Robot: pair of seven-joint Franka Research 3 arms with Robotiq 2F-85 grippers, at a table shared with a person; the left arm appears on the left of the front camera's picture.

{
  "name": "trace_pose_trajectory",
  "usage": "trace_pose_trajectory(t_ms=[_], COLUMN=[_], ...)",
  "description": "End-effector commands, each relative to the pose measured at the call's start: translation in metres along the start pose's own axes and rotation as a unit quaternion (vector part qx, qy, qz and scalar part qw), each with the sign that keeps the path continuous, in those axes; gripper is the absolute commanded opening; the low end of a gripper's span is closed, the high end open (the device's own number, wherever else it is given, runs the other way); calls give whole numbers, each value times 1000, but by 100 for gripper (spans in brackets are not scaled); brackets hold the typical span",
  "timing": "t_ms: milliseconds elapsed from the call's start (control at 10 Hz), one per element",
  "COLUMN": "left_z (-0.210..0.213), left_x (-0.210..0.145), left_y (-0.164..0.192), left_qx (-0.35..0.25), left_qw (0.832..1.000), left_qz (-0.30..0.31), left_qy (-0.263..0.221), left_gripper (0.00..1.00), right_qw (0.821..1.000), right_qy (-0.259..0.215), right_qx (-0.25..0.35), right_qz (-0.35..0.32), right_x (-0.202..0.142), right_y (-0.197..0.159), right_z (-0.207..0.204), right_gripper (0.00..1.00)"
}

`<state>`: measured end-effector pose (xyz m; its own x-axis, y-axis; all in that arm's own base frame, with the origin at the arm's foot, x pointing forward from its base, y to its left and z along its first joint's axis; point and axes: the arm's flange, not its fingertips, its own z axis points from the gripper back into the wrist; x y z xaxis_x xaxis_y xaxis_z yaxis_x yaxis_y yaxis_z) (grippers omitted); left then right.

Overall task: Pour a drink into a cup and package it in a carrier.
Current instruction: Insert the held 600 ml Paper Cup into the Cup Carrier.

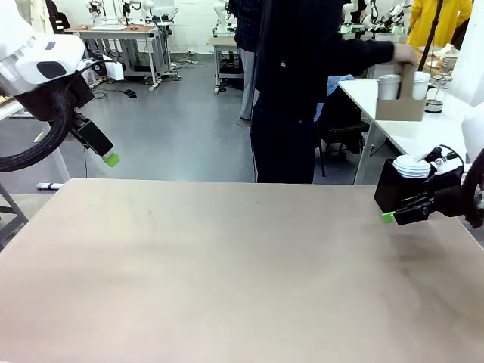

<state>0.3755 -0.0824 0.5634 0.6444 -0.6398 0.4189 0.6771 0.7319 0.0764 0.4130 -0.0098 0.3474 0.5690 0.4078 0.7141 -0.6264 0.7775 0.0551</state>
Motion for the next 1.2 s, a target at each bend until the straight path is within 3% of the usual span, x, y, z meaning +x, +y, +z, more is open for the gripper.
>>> trace_pose_trajectory(t_ms=[0, 1100], left_z=[1, 1], left_x=[0, 0], left_y=[1, 1], left_qx=[-1, -1], left_qw=[1000, 1000], left_qz=[1, 1], left_qy=[-2, -2], left_gripper=[100, 100], right_qw=[1000, 1000], right_qy=[0, 0], right_qx=[-1, -1], right_qz=[1, 1], right_x=[0, 0], right_y=[0, 0], right_z=[0, 0], right_gripper=[100, 100])
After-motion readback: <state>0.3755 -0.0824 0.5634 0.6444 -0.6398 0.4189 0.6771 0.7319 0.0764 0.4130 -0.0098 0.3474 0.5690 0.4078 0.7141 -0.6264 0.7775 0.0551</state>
